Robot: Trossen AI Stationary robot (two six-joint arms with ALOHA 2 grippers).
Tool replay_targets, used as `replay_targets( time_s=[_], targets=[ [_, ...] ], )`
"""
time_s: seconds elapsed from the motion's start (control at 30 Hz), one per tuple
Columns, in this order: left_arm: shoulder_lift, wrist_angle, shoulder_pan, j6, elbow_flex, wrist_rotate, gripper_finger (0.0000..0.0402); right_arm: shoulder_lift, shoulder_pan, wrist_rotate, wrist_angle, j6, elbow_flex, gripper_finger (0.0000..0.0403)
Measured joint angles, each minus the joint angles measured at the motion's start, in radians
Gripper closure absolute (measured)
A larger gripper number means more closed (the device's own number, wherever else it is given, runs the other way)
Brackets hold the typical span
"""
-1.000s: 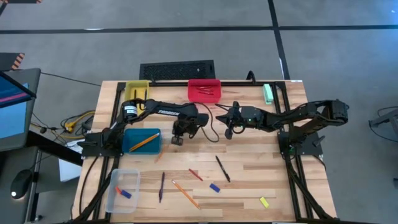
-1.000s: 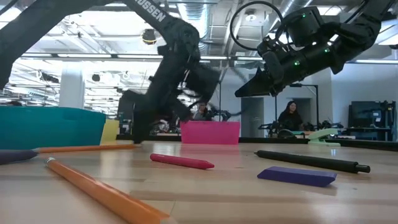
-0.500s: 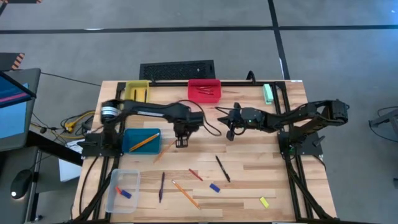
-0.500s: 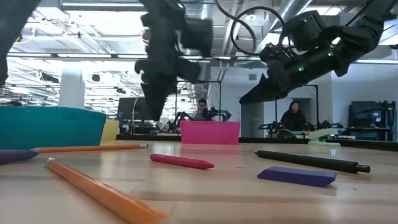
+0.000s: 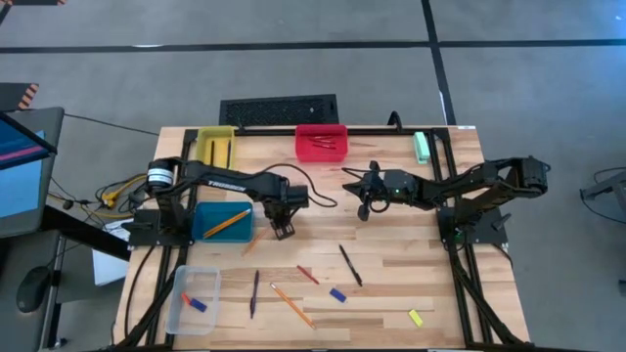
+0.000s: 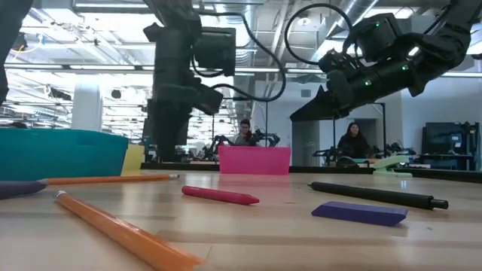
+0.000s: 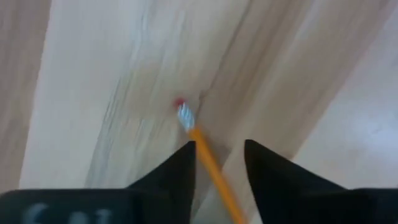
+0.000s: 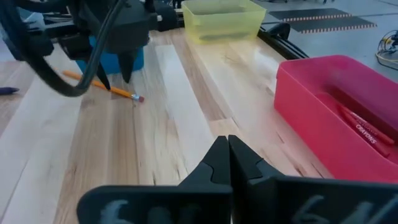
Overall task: Sort crayons/erasers/pens/pencils in bins
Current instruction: Put the yellow pencil into the blue bin
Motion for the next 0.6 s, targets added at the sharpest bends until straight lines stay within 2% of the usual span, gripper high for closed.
replay_targets(
  time_s=[0.13, 0.27, 0.4, 0.6],
  targets=[
    [0.000, 0.047, 0.013, -0.009, -0.026, -0.002, 0.0227, 0.000, 0.000, -0.001, -0.001, 0.000, 0.000, 0.0403],
    [0.000, 0.059, 0.030, -0.048, -0.062, -0.014, 0.0209, 0.000, 0.000, -0.002, -0.004, 0.000, 0.000, 0.0403],
    [0.000, 0.061, 0.042, -0.070, -0.086, -0.034, 0.0215, 0.000, 0.000, -0.002, -0.004, 0.000, 0.000, 0.0403],
    [-0.006, 0.128, 0.044, -0.071, -0.142, 0.032, 0.0244, 0.000, 0.000, -0.002, -0.004, 0.001, 0.000, 0.0403]
  ],
)
